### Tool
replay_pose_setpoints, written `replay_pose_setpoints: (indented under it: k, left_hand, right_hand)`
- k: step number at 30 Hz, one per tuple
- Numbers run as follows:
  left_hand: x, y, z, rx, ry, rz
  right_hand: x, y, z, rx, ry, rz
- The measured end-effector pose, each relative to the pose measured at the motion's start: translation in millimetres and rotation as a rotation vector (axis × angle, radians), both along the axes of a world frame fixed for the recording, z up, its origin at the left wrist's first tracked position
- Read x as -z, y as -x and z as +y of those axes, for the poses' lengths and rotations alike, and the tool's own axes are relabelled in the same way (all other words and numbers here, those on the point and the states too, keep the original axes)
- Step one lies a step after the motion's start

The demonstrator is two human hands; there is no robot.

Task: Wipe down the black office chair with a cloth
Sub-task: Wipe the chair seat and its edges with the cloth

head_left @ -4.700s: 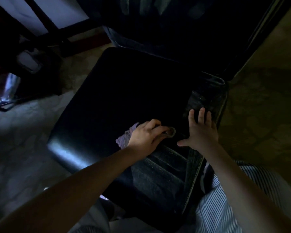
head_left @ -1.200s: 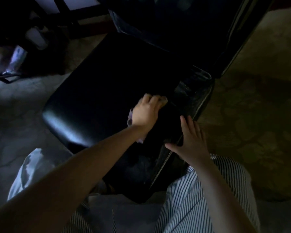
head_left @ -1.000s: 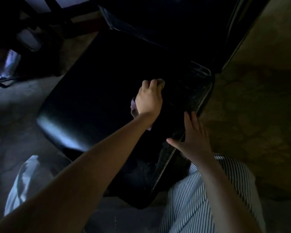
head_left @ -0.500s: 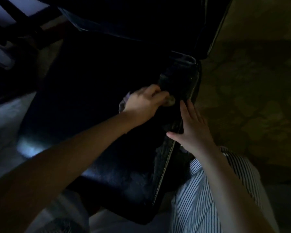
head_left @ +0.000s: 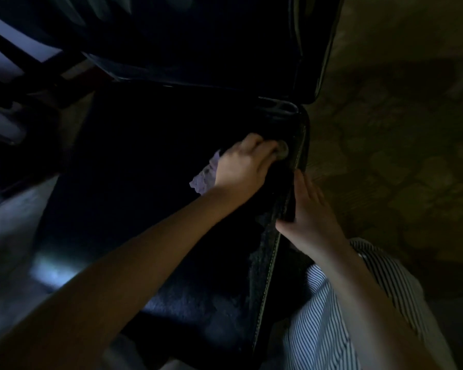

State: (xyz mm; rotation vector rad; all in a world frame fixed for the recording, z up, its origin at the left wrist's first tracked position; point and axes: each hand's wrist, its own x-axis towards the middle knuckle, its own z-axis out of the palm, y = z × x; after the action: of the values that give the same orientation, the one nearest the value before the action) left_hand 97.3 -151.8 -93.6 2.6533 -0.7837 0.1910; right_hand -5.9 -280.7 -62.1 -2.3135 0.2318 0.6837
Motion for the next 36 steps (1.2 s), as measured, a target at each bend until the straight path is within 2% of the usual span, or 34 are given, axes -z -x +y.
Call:
replay_pose_setpoints:
  k: [3,7,13,18,29,36]
  left_hand:
    - [-0.4,30.2,11.7,0.127,-0.016,-0.025]
    - [1.2,22.4,16.8,0.149,-0.067,-0.098]
    - [-1.2,-38.0,-4.0,-0.011,-0.082,-0.058]
    - [-5.2,-79.9,-24.5,-0.128,-0.066,0.069]
    - [-5.2,-19.4,-6.0,0.211,-0.054,0.022]
    - [-5.9,31.7,26.7,0.286,-0.048,0.022]
  right_hand:
    - [-0.2,-1.0,-1.7,-0.023,0.012,0.052]
    - [-3.3,-0.7,0.2,-0.047,0.009,0.066]
    - [-4.0,1.7,2.3,-0.054,0.01,0.042]
    - [-5.8,0.8,3.6,-0.062,0.015,0.053]
    - [-10.1,2.3,1.0,0.045,-0.073,0.038]
    - [-8.7,7.8,-0.7,0.038,-0.055,-0.011]
